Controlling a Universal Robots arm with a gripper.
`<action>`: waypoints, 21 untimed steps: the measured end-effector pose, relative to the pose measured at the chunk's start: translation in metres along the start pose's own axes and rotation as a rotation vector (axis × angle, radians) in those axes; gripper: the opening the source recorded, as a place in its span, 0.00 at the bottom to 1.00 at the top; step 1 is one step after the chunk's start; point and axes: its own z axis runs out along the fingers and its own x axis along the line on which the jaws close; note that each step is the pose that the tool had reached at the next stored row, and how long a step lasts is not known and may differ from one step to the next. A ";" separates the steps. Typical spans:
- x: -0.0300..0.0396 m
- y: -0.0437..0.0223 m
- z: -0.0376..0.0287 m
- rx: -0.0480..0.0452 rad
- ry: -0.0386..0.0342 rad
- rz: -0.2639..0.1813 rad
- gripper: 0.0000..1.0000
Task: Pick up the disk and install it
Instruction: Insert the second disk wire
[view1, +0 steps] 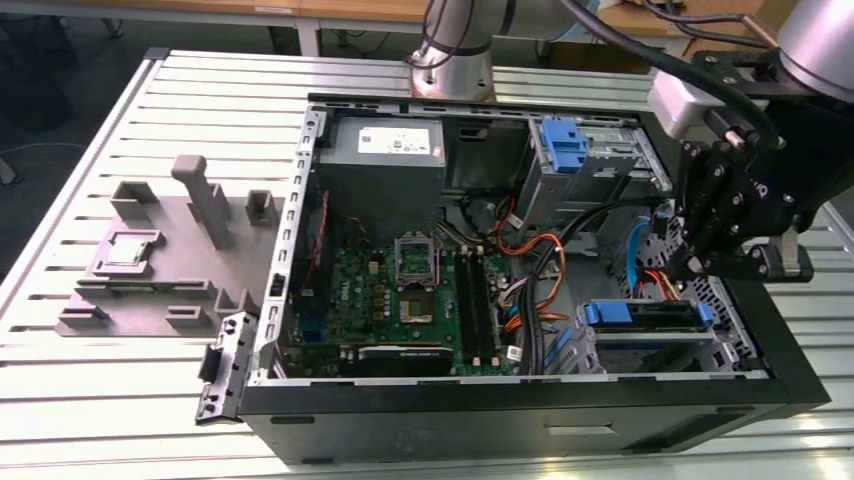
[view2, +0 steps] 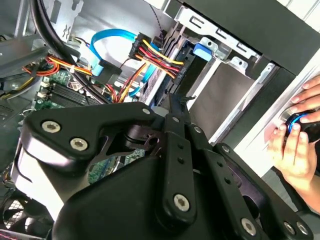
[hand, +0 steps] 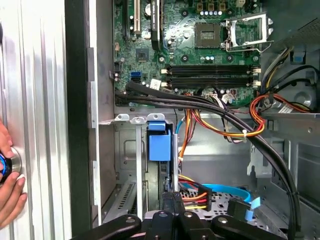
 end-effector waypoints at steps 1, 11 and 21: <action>-0.0014 0.0000 -0.0023 0.0000 0.0003 0.000 0.10; -0.0140 0.0001 -0.0129 -0.0001 0.0004 0.001 0.10; -0.0346 0.0009 -0.0135 -0.0146 0.0048 0.009 0.10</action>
